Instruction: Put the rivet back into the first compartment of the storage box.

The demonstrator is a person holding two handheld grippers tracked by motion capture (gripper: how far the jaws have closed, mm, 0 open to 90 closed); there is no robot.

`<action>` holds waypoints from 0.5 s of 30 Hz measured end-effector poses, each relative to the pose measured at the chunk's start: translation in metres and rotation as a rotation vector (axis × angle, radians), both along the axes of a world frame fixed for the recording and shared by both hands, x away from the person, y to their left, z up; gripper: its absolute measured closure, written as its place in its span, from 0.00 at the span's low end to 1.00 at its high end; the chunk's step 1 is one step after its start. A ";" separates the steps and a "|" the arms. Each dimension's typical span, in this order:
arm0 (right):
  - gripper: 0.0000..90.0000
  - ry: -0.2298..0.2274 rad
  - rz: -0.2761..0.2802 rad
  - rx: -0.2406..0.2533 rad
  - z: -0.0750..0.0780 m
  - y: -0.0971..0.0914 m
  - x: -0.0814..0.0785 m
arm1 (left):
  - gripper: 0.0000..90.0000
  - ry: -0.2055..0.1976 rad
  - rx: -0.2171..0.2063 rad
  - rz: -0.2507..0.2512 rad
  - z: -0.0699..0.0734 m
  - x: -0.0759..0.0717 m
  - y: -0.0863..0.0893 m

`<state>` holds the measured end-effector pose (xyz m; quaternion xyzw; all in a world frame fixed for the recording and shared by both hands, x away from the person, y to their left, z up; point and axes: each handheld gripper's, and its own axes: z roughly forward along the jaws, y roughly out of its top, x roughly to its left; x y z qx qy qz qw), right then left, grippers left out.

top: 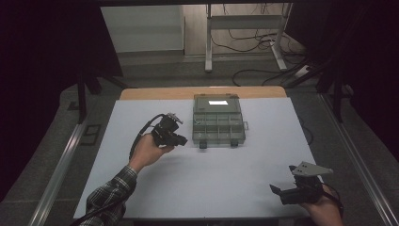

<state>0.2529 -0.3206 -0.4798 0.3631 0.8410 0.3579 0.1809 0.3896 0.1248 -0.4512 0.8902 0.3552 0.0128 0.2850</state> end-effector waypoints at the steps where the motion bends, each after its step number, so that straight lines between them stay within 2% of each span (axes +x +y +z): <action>1: 0.00 0.001 0.000 0.001 0.000 0.000 0.000 | 0.91 0.002 -0.004 0.007 0.002 0.004 0.000; 4: 0.00 0.002 -0.001 0.001 0.000 0.000 0.000 | 0.91 0.006 -0.016 0.034 0.005 0.012 -0.001; 8: 0.00 0.001 0.000 0.001 0.000 0.000 0.000 | 0.91 0.004 -0.011 0.051 0.009 0.024 -0.001; 15: 0.00 0.003 0.001 0.002 0.000 0.000 0.000 | 0.91 -0.025 -0.009 0.059 0.016 0.041 -0.007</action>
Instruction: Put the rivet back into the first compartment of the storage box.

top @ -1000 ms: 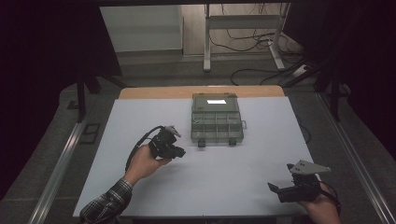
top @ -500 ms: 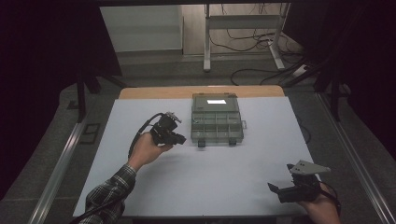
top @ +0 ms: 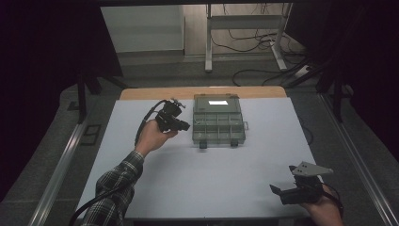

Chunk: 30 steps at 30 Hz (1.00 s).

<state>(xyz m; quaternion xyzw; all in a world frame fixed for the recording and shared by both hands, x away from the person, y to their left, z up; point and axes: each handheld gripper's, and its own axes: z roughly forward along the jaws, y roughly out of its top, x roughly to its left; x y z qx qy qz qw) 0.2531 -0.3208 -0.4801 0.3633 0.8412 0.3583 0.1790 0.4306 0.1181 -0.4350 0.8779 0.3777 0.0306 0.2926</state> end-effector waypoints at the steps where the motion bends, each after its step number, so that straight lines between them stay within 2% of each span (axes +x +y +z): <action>1: 0.00 0.000 0.000 0.000 0.000 0.000 0.000 | 0.91 -0.007 0.004 0.000 0.001 0.003 -0.002; 12: 0.00 0.003 0.004 0.003 0.000 0.000 0.000 | 0.91 -0.042 0.021 0.015 -0.004 0.030 -0.022; 17: 0.00 0.008 0.007 0.003 -0.001 0.000 0.001 | 0.91 -0.044 0.038 0.022 -0.010 0.039 -0.032; 22: 0.00 0.007 0.010 0.002 -0.001 0.000 0.001 | 0.91 -0.050 0.023 0.041 -0.018 0.048 -0.041; 30: 0.00 0.009 0.013 0.003 -0.001 0.000 0.001 | 0.91 -0.040 0.040 0.071 -0.028 0.058 -0.048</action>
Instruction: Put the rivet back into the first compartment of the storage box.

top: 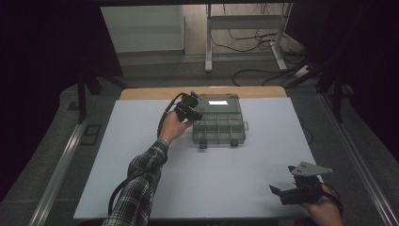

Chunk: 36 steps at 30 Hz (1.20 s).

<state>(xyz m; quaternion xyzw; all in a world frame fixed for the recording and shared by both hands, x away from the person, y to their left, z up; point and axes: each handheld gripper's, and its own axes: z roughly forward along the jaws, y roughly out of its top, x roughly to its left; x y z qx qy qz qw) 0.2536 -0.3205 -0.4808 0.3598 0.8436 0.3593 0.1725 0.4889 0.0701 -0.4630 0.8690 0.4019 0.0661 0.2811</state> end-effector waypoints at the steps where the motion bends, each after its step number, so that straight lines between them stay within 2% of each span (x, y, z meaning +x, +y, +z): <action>1: 0.00 0.001 0.001 0.001 0.000 0.000 0.000 | 0.90 -0.002 -0.005 0.003 -0.001 0.001 0.000; 3: 0.00 0.000 0.002 0.000 0.000 0.000 0.000 | 0.89 0.001 -0.006 0.005 -0.003 0.001 0.000; 8: 0.00 0.001 0.002 0.000 0.000 0.000 0.000 | 0.79 -0.003 -0.013 0.008 -0.005 0.001 0.003; 14: 0.00 -0.001 0.000 0.000 0.000 0.000 0.000 | 0.71 -0.031 -0.032 -0.003 0.000 -0.003 0.012; 19: 0.00 -0.001 -0.002 0.000 0.000 0.000 0.000 | 0.52 -0.049 -0.047 -0.030 0.002 -0.009 0.019; 25: 0.00 -0.001 -0.003 -0.002 0.000 0.000 0.000 | 0.33 -0.061 -0.099 -0.062 0.005 -0.020 0.031; 29: 0.00 0.000 -0.004 -0.003 0.000 0.000 0.000 | 0.26 -0.069 -0.122 -0.069 0.006 -0.027 0.040; 36: 0.00 0.001 -0.006 -0.006 0.000 0.001 0.000 | 0.20 -0.071 -0.115 -0.082 0.007 -0.038 0.049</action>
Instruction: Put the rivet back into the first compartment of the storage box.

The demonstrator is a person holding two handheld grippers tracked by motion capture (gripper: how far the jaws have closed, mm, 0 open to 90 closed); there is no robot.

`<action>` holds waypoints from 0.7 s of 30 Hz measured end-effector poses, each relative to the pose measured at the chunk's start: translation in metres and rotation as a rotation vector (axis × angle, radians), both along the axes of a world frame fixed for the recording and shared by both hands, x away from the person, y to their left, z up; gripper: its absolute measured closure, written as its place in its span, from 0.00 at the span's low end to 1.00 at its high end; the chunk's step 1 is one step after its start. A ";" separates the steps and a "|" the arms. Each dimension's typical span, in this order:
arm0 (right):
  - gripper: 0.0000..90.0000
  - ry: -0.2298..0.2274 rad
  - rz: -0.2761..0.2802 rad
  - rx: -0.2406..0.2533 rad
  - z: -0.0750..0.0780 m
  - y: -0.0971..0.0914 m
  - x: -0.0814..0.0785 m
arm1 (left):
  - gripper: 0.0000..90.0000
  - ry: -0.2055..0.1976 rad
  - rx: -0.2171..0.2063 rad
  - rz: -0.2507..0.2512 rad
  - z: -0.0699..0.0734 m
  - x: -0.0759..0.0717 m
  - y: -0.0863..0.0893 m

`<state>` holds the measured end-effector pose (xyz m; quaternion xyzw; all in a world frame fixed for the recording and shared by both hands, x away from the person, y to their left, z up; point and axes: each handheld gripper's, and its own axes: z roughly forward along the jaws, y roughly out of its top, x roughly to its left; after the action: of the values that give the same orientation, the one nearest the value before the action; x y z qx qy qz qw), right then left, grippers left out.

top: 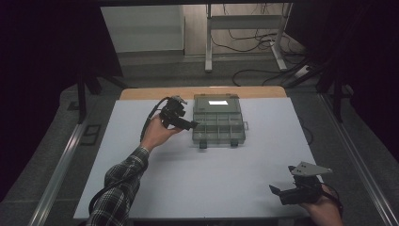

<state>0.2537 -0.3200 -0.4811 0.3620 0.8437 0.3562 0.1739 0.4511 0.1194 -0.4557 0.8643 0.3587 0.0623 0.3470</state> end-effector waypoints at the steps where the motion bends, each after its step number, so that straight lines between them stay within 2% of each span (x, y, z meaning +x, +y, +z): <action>1: 0.00 0.000 0.000 -0.001 0.000 0.000 0.000 | 0.20 0.000 -0.002 0.000 0.000 -0.002 0.001; 6: 0.00 0.000 0.000 -0.003 0.000 0.000 0.000 | 0.14 -0.006 -0.015 -0.009 0.000 -0.011 0.003; 15: 0.00 0.000 -0.002 -0.004 0.000 0.000 0.000 | 0.04 -0.021 0.015 -0.038 0.004 -0.029 0.001; 21: 0.00 0.000 -0.002 -0.005 0.000 0.000 0.000 | 0.02 -0.032 0.021 -0.058 0.007 -0.043 0.004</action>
<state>0.2537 -0.3197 -0.4814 0.3624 0.8442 0.3539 0.1753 0.4083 0.1239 -0.4484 0.8769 0.3271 0.0698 0.3451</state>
